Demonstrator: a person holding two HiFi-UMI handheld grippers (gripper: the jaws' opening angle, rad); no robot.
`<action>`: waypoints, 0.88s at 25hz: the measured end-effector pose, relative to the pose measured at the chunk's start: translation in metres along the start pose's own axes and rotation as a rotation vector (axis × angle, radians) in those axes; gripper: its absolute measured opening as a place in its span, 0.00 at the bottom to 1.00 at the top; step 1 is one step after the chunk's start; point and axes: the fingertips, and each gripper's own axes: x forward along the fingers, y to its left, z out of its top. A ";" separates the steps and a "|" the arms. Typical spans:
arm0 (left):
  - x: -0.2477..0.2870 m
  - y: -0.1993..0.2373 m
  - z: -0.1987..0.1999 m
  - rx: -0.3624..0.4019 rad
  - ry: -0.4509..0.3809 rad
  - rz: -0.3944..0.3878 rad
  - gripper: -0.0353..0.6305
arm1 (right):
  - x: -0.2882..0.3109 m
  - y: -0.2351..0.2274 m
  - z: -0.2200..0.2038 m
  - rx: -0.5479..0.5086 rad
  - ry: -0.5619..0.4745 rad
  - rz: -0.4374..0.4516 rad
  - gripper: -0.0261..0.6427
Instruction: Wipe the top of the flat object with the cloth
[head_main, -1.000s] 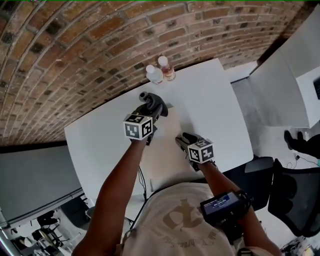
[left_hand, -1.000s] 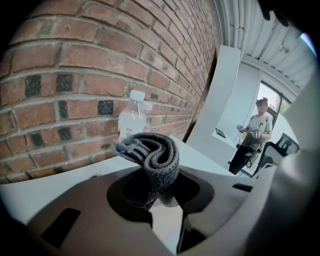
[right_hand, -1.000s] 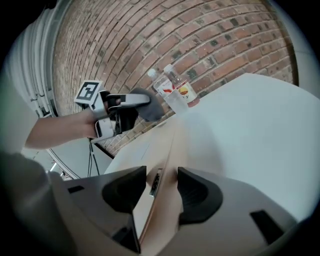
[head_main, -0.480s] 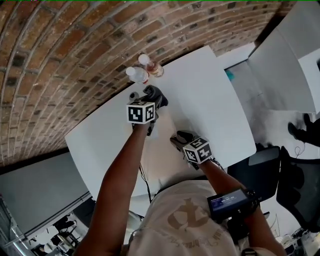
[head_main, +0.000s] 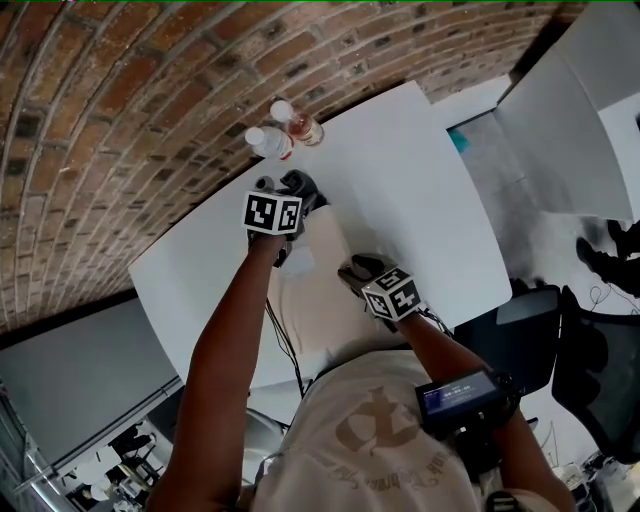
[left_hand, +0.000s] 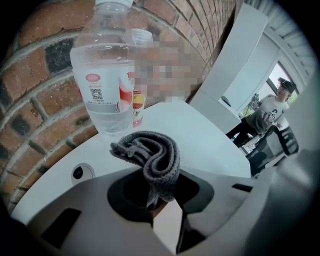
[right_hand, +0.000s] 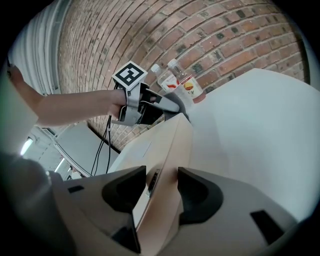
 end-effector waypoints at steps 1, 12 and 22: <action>-0.001 0.001 -0.002 0.008 0.011 -0.002 0.21 | 0.000 0.000 0.000 0.000 0.003 0.000 0.35; -0.029 0.046 -0.045 0.033 0.101 0.068 0.21 | -0.002 -0.002 -0.001 -0.021 0.020 -0.015 0.35; -0.060 0.092 -0.095 -0.030 0.110 0.139 0.21 | -0.009 -0.008 -0.006 -0.050 0.044 -0.055 0.35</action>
